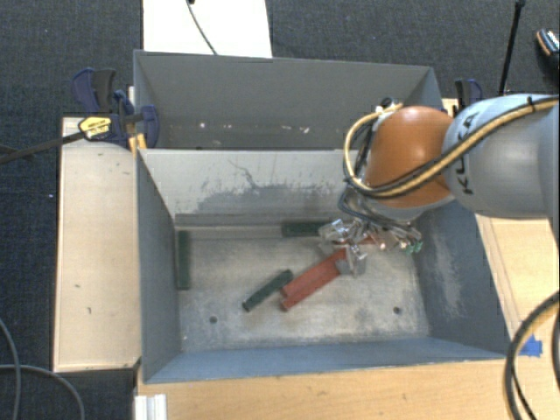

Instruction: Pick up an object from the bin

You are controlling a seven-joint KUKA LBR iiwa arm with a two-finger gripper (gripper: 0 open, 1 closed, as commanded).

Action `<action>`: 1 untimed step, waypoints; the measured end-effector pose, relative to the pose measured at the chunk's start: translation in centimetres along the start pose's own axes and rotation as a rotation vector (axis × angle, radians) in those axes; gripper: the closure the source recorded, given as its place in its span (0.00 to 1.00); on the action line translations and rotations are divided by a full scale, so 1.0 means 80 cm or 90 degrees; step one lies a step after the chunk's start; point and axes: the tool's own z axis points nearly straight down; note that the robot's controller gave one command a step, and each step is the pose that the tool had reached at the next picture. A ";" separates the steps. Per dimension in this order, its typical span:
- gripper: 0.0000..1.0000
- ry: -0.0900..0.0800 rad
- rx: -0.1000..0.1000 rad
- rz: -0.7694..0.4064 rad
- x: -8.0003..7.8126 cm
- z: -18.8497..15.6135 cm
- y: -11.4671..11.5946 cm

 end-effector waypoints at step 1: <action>1.00 -0.005 0.003 0.036 -0.002 -0.166 -0.005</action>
Offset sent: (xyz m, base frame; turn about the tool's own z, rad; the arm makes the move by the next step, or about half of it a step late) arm 0.0006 -0.0033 0.1271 0.0571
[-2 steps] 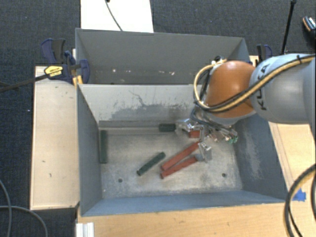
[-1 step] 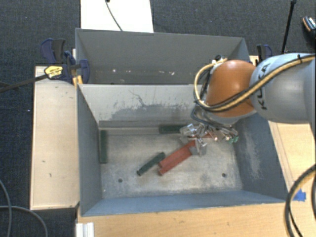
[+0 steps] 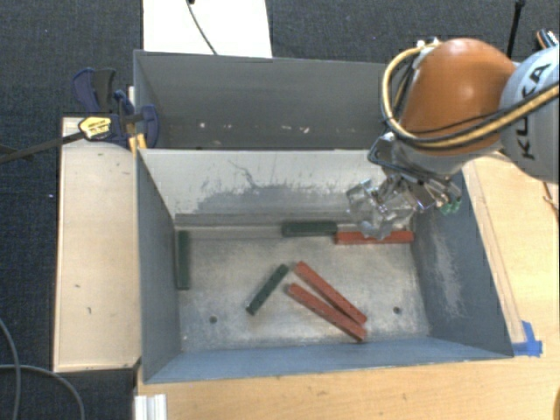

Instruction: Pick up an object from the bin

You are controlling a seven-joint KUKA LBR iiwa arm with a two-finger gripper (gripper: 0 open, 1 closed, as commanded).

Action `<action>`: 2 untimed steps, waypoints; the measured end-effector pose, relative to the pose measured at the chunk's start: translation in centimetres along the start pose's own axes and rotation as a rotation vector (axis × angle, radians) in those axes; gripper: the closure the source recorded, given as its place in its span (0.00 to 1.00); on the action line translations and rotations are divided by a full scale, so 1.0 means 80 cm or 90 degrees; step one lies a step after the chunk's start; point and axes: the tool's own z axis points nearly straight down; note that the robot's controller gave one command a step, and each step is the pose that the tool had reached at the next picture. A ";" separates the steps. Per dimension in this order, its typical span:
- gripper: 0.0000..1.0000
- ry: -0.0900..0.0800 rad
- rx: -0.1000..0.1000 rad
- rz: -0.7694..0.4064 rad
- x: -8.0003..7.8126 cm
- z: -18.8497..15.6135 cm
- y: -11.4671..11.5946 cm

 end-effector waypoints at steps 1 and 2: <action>0.00 0.004 -0.003 0.001 0.002 0.006 0.001; 0.00 0.009 -0.007 -0.017 -0.023 0.117 0.098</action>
Offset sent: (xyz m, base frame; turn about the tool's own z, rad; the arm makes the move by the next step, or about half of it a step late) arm 0.0000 0.0000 0.0000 0.0000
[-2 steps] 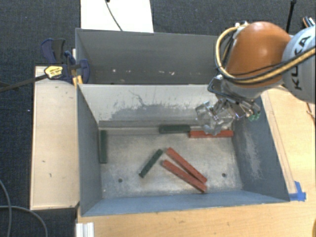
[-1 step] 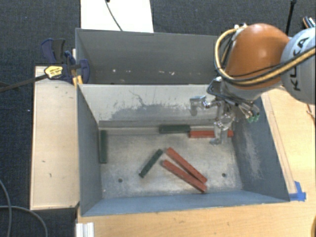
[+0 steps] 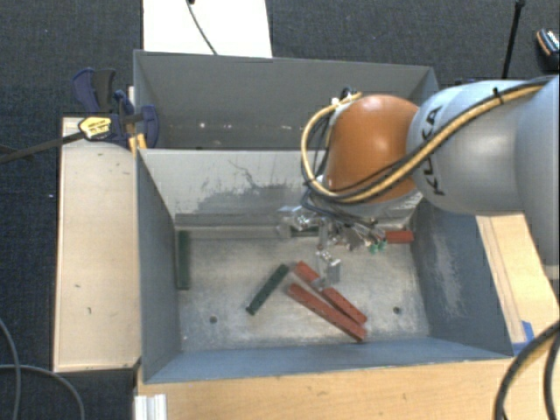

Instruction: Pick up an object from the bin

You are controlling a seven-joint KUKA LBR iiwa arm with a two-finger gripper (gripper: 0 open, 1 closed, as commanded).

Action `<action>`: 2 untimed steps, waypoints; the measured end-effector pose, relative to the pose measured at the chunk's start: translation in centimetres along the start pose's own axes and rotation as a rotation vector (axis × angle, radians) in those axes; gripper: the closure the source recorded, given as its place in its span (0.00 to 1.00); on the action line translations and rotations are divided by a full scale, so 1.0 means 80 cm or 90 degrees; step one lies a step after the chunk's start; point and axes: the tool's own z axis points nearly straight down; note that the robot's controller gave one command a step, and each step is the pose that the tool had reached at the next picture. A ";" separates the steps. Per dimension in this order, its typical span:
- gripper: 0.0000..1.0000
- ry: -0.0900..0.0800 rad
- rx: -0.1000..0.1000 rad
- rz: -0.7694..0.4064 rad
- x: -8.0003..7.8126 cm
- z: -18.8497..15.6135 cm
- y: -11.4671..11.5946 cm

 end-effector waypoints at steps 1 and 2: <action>1.00 -0.004 0.004 0.005 -0.001 -0.006 -0.007; 0.00 -0.004 0.004 0.005 -0.001 -0.006 -0.007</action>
Offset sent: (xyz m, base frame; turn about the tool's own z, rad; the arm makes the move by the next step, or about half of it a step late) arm 0.0000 0.0000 0.0000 0.0000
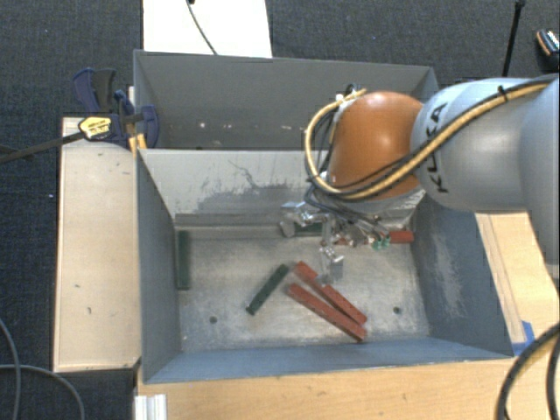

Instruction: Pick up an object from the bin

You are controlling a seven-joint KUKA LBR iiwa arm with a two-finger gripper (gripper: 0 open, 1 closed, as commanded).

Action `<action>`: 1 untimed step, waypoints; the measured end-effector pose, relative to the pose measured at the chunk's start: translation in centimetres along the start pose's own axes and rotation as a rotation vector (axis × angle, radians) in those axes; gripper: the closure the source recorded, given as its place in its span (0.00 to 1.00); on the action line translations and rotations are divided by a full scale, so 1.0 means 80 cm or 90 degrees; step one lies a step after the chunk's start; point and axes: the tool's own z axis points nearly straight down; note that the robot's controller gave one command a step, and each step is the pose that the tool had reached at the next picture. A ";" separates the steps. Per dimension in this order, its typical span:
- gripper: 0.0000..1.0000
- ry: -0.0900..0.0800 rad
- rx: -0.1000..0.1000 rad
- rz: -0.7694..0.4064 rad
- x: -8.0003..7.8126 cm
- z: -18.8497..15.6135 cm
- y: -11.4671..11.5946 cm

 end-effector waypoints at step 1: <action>0.00 0.003 -0.001 -0.014 0.045 0.062 0.026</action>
Offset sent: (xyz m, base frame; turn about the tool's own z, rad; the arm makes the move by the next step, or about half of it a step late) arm -0.0400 0.0025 -0.0480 -0.0197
